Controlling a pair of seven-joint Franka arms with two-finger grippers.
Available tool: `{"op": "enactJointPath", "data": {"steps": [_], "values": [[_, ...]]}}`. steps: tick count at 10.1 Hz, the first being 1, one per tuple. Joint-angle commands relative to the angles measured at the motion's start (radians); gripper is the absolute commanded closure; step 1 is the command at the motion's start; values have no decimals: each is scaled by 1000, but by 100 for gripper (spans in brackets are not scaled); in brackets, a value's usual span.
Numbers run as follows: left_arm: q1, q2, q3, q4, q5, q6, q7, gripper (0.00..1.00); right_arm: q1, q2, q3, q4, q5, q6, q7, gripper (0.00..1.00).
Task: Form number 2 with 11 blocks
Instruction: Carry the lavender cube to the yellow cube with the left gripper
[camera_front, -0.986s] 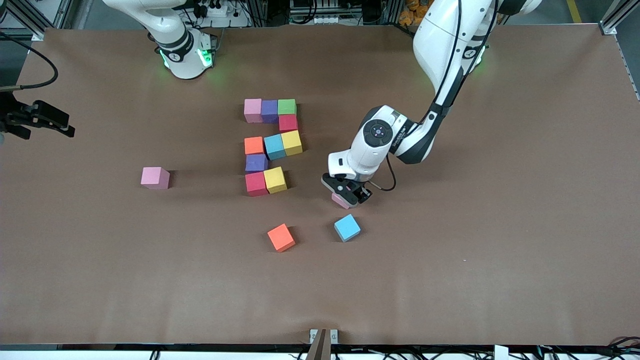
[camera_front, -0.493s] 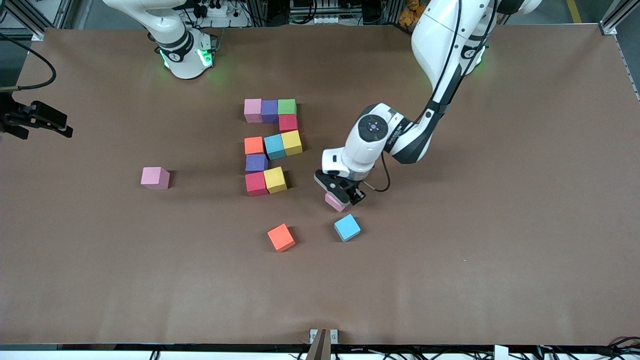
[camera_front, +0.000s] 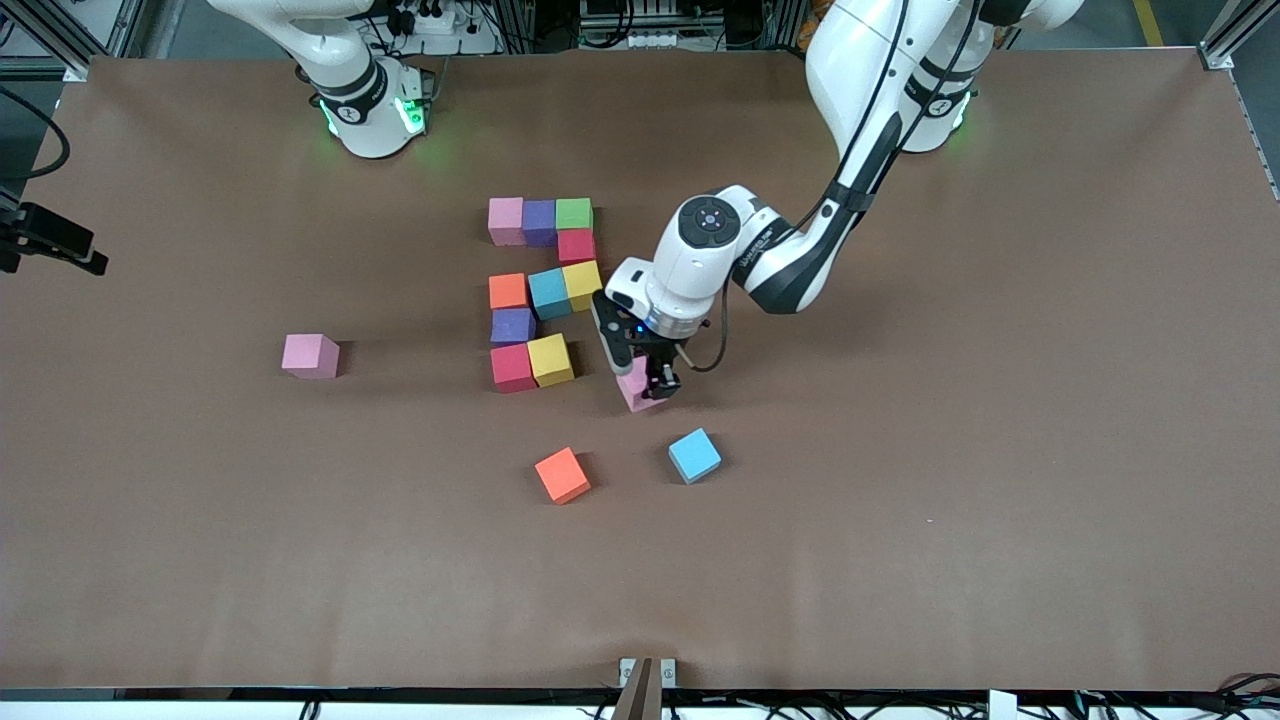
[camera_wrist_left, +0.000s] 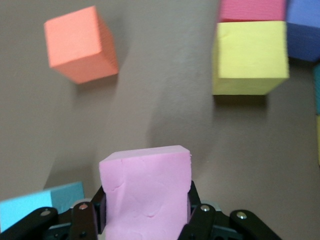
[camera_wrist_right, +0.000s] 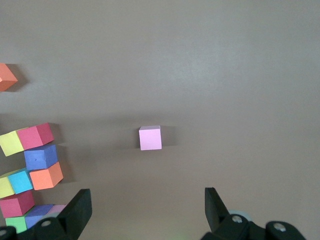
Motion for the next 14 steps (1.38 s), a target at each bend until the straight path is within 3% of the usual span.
{"op": "enactJointPath", "data": {"steps": [1, 5, 14], "values": [[4, 47, -37, 56, 28, -5, 120, 100, -9, 11, 9, 18, -12, 28, 4, 0], [2, 170, -82, 213, 2, -81, 191, 100, -14, -1, 9, -16, -2, 74, 8, 0], [-19, 178, -125, 221, -61, -169, 187, 100, -10, -43, 12, -34, 45, 50, 7, 0]]}}
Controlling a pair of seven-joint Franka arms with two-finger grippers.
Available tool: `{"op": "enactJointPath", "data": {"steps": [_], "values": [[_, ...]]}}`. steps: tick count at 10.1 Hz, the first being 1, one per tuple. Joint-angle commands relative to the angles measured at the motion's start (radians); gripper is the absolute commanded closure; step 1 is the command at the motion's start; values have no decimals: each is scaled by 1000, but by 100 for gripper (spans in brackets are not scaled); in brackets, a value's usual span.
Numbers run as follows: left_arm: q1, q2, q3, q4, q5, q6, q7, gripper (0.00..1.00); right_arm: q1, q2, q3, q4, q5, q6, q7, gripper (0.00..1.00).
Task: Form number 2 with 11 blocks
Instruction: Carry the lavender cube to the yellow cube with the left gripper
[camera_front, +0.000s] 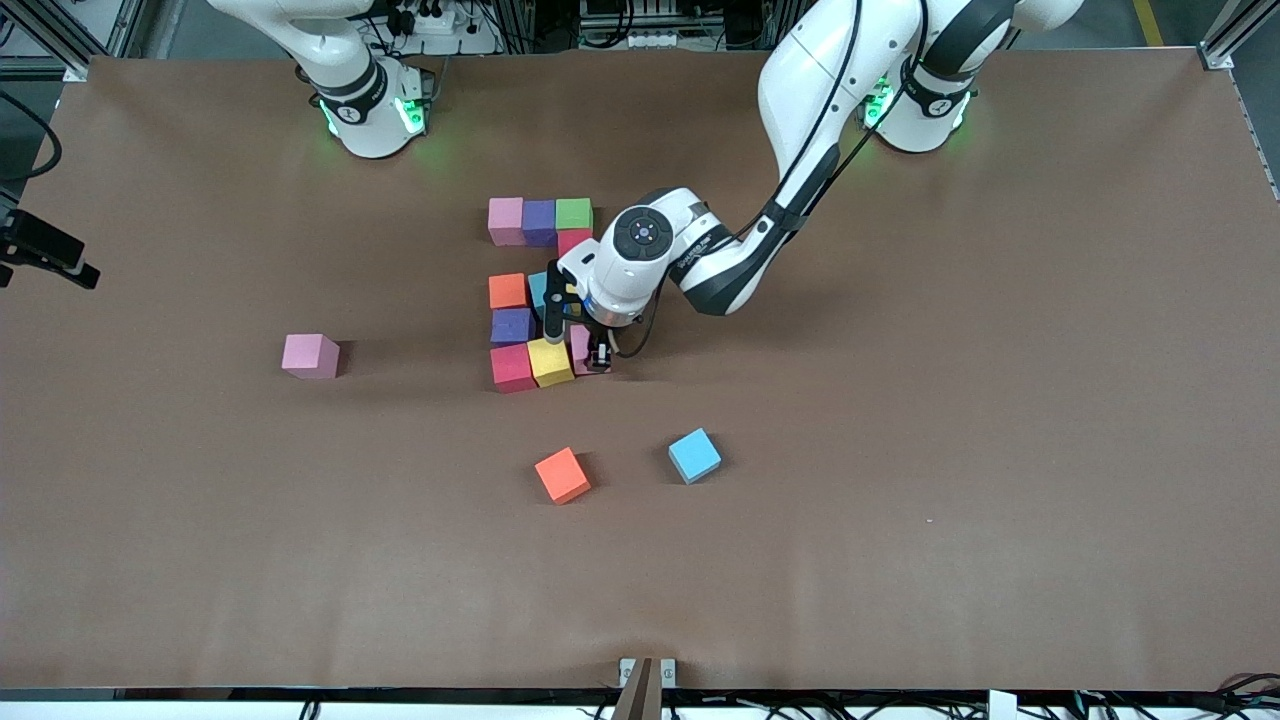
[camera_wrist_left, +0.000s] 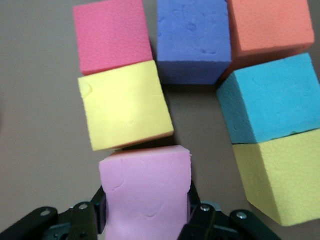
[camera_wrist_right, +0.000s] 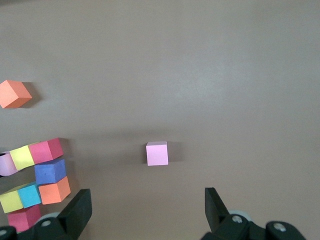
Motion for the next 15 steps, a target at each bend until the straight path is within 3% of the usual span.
{"op": "enactJointPath", "data": {"steps": [1, 15], "values": [[-1, 2, 1, 23, -24, -44, 20, 100, -8, -21, 9, -28, 13, 4, 6, 0], [-4, 57, 7, 94, -18, -44, 45, 100, 19, -15, 14, -25, 13, 29, 17, 0]]}}
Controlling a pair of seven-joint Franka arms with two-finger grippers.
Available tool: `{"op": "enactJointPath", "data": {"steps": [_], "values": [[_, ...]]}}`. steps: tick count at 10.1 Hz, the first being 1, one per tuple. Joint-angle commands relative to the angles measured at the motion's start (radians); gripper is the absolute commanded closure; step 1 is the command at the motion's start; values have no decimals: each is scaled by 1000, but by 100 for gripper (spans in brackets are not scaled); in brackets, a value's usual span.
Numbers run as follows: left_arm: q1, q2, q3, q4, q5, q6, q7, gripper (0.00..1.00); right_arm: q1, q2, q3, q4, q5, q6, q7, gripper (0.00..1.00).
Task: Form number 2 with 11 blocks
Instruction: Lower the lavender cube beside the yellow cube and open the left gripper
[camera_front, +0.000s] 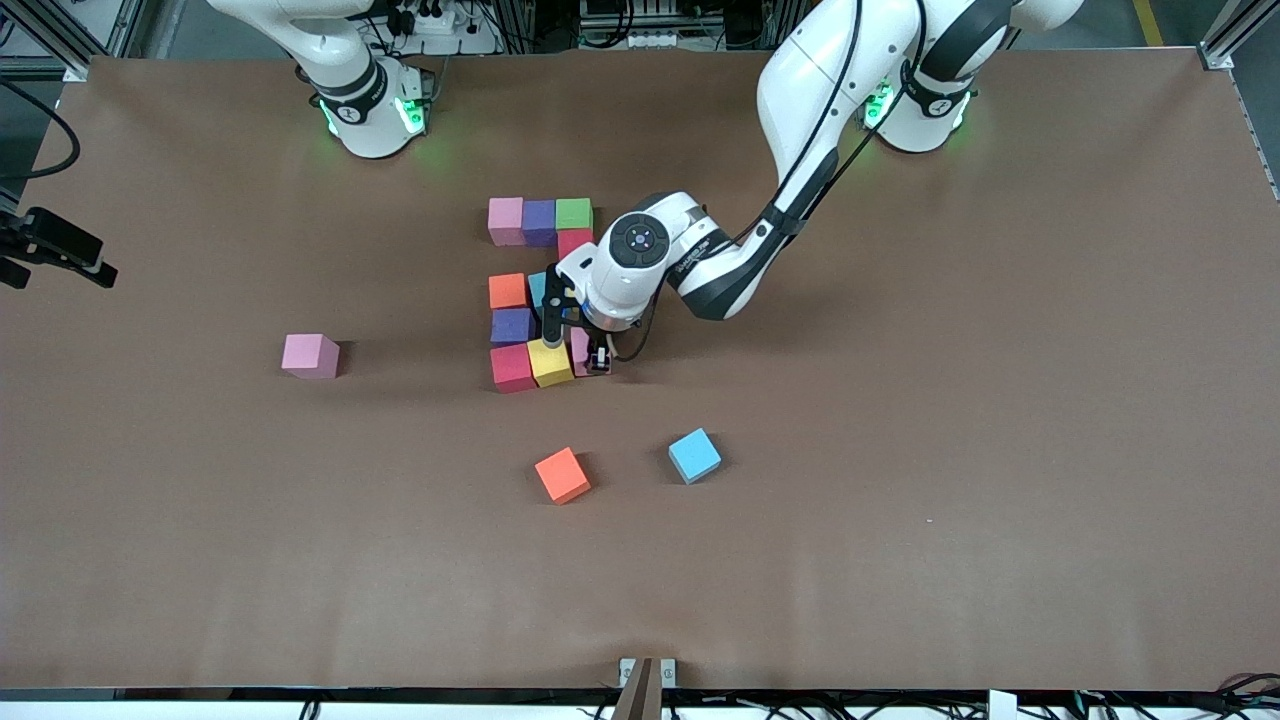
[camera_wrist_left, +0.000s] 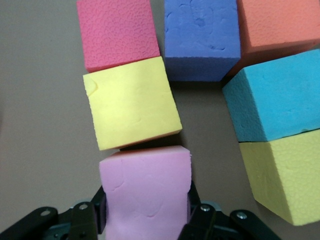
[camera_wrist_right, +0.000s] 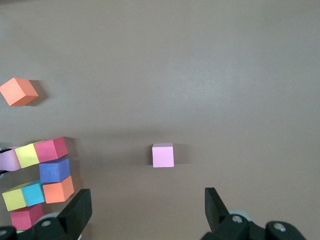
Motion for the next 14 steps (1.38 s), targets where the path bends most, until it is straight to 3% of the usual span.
{"op": "enactJointPath", "data": {"steps": [1, 4, 6, 7, 8, 9, 10, 14], "values": [[-6, 24, 5, 40, -18, -16, 32, 100, 5, -14, -1, -10, 9, 5, 14, 0], [-11, 24, 5, 40, -18, -16, 30, 100, 5, -16, -3, -10, 7, 7, 14, 0], [-12, 23, 4, 40, -19, -16, 28, 93, 5, -16, -3, -8, 7, 8, 14, 0], [-12, 23, 4, 40, -19, -16, 27, 83, 3, -16, -3, -8, 7, 8, 14, 0], [-12, 23, 4, 40, -18, -16, 28, 46, 3, -16, -3, -8, 7, 8, 14, 0], [-12, 23, 4, 40, -18, -16, 27, 39, 3, -16, -3, -7, 7, 8, 14, 0], [-12, 23, 4, 40, -19, -16, 27, 0, 5, -16, -1, -7, 7, 8, 14, 0], [-12, 14, 1, 39, -21, -16, 21, 0, 5, -16, -1, -7, 7, 8, 14, 0]]}}
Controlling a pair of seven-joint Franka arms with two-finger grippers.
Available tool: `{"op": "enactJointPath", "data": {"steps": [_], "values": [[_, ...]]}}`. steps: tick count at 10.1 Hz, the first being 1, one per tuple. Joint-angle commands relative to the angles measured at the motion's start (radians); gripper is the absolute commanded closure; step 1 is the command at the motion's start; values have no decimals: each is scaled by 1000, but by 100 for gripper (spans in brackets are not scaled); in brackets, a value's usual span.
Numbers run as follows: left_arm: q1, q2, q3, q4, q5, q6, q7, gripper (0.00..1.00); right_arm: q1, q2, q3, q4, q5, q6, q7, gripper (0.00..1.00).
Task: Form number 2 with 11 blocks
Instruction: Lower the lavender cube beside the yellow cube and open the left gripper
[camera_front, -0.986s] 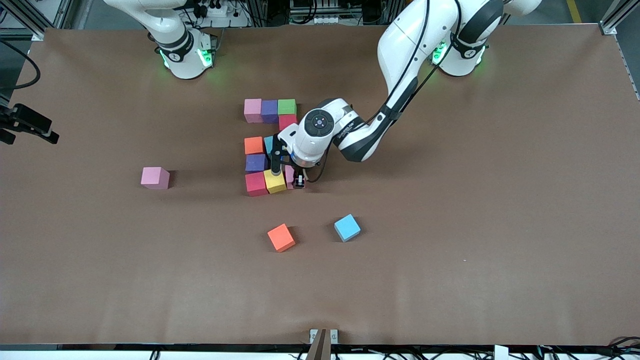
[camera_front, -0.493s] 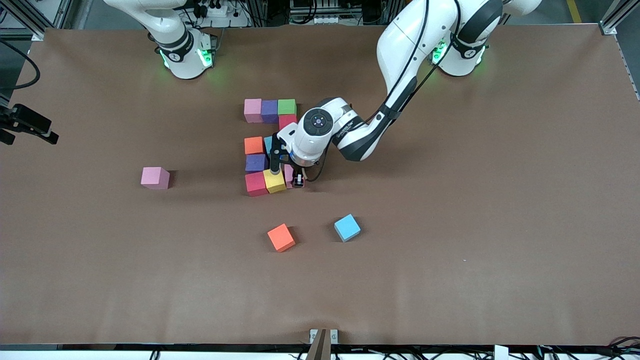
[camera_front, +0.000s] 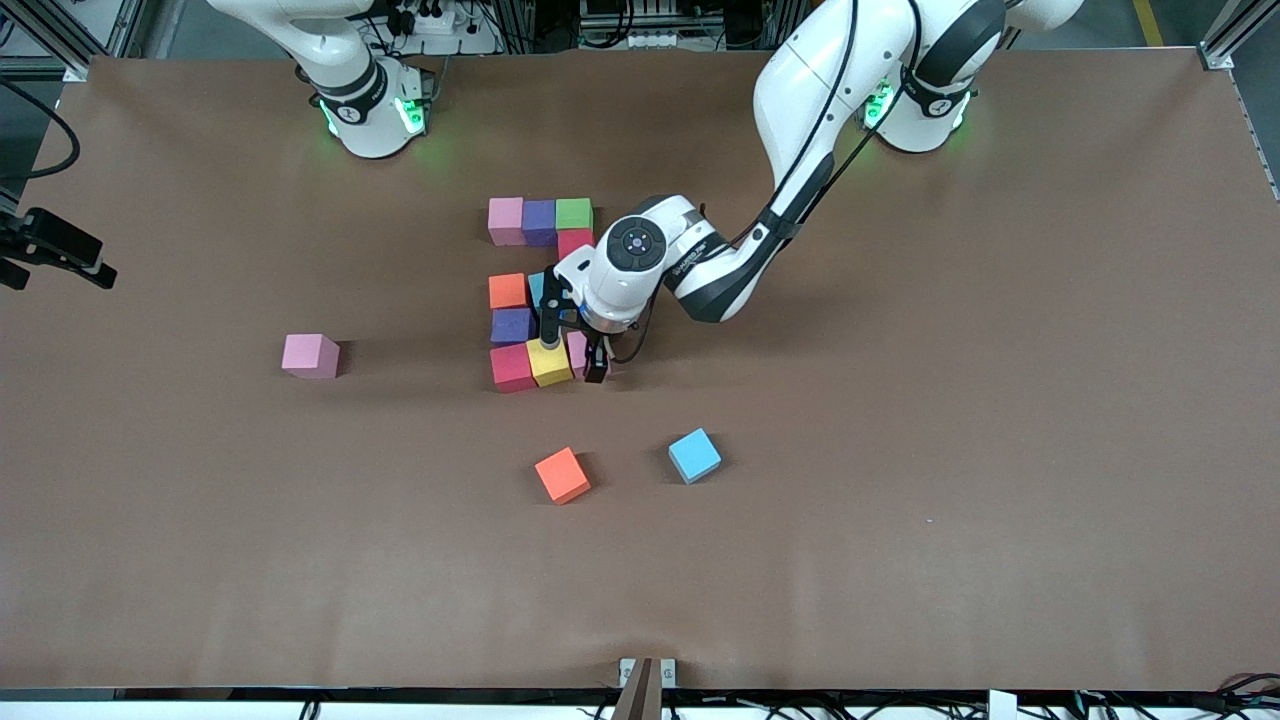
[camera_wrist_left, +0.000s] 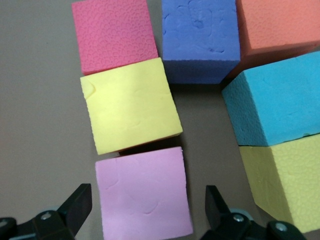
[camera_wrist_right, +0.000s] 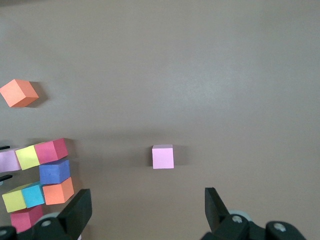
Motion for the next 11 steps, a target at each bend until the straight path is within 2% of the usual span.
{"op": "enactJointPath", "data": {"steps": [1, 4, 8, 11], "values": [[-8, 2, 0, 23, -21, -16, 16, 0, 6, -16, -1, -7, 7, 2, 16, 0], [-8, -41, -1, 16, -22, -29, 6, 0, 6, -16, -1, -7, 7, 2, 14, 0], [13, -217, -11, 8, -27, -349, 6, 0, 5, -16, -1, -7, 7, 2, 14, 0], [91, -305, -3, 10, -24, -508, -59, 0, 2, -16, -3, -7, 7, 2, 14, 0]]}}
